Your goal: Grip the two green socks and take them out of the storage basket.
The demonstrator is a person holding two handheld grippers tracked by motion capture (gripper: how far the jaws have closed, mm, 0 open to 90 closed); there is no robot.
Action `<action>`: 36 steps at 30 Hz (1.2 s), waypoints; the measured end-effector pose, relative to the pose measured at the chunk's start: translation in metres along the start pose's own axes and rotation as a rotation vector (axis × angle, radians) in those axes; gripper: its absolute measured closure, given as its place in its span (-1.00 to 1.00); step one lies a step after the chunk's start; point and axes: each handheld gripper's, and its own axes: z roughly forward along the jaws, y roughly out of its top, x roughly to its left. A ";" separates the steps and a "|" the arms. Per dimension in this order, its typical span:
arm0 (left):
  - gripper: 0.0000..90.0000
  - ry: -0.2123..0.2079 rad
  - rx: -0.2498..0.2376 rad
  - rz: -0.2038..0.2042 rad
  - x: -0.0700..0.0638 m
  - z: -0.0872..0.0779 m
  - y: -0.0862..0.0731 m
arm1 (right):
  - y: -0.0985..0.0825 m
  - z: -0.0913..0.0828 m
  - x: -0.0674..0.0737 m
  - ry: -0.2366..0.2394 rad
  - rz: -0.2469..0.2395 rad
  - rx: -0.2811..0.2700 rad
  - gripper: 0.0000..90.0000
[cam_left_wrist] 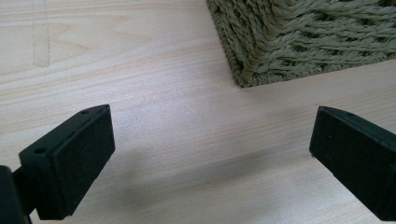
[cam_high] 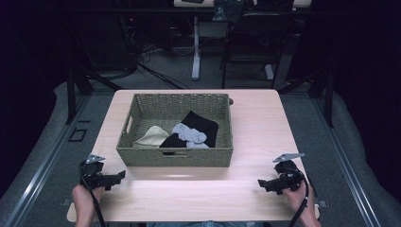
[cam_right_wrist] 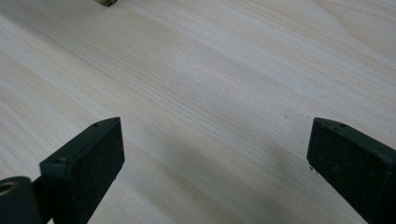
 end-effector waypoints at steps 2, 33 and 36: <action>-1.00 -0.001 -0.002 0.000 0.000 0.000 0.000 | 0.000 0.000 0.001 -0.002 0.000 0.000 -0.93; -0.99 -0.152 -0.023 0.194 -0.059 -0.055 0.128 | -0.004 -0.001 0.001 -0.012 0.009 -0.005 -0.93; -0.99 -0.161 0.009 0.214 -0.063 -0.047 0.146 | -0.004 -0.001 0.001 -0.012 0.008 -0.004 -0.93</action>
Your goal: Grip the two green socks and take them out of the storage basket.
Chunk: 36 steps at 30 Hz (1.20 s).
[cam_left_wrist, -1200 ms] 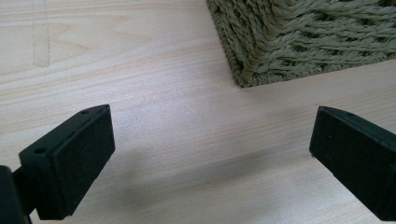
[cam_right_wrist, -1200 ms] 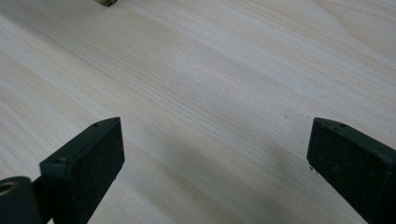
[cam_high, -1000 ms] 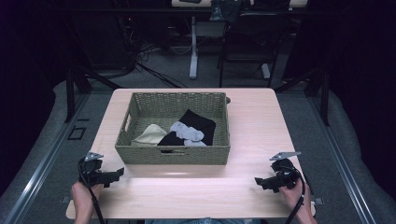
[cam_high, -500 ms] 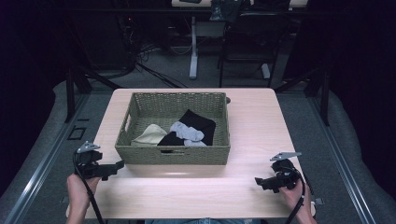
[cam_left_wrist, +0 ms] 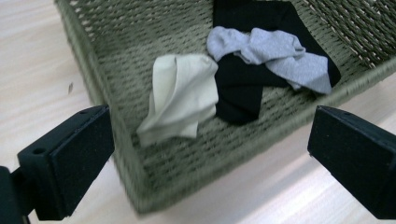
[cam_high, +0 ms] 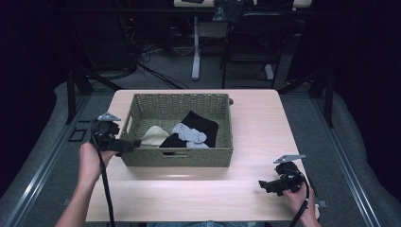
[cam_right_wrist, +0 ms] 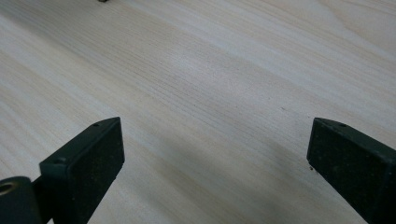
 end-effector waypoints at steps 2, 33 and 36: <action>-0.99 0.000 0.013 0.004 0.000 0.007 0.011 | 0.000 0.000 0.000 0.000 0.001 0.002 -0.93; 0.26 0.041 0.389 -0.012 0.024 0.128 0.054 | -0.002 0.000 0.001 0.003 0.000 0.007 -0.93; 0.63 0.031 0.385 0.016 0.021 0.127 0.054 | -0.002 0.000 0.001 0.003 0.001 0.007 -0.93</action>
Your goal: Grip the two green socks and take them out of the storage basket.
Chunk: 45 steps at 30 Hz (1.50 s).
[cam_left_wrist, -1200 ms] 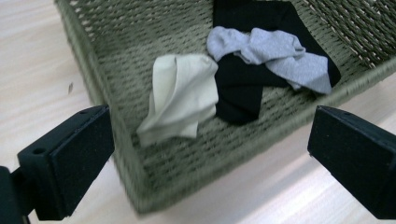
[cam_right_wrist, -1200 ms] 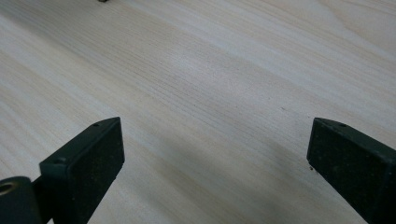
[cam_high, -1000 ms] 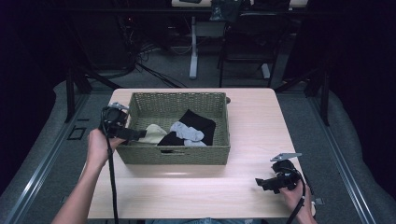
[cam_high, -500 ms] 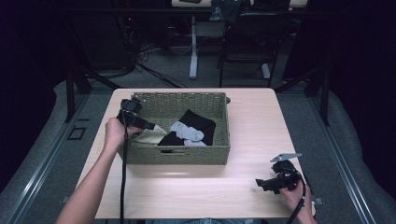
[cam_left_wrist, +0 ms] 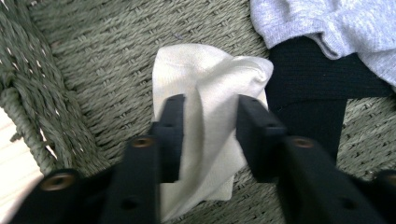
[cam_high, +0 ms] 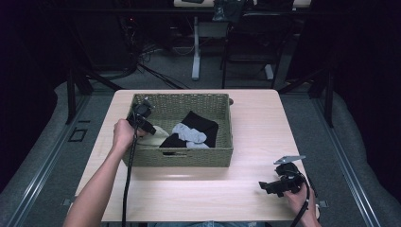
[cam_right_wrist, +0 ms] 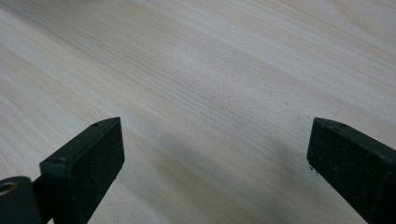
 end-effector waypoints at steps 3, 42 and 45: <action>0.90 0.004 -0.003 0.031 -0.003 -0.004 0.000 | 0.000 0.000 0.000 -0.001 0.000 0.000 -0.93; 0.96 0.012 -0.193 0.121 -0.015 -0.134 0.016 | 0.000 0.000 0.000 0.002 0.002 0.008 -0.93; 0.96 0.026 -0.207 0.121 -0.016 -0.143 0.018 | 0.000 0.000 0.000 0.002 0.002 0.009 -0.93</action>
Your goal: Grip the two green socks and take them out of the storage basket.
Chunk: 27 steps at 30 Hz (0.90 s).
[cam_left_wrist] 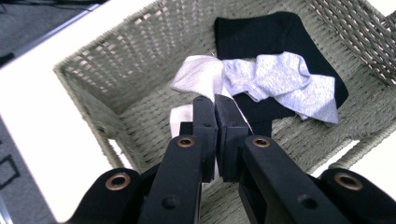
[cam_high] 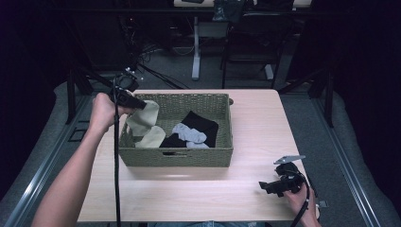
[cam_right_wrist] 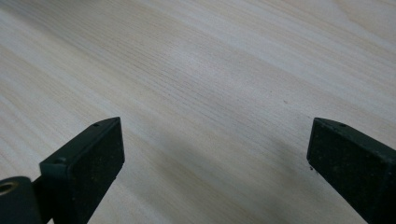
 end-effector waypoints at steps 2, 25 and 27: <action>0.96 0.006 -0.008 0.002 0.001 -0.007 0.002 | 0.000 0.000 0.000 -0.003 0.000 -0.004 -0.93; 0.96 0.114 -0.072 -0.044 0.027 -0.069 -0.007 | 0.000 0.000 0.000 -0.004 -0.005 0.005 -0.93; 0.96 0.129 -0.074 -0.058 0.031 -0.073 -0.012 | 0.000 0.001 0.001 -0.007 -0.001 0.006 -0.93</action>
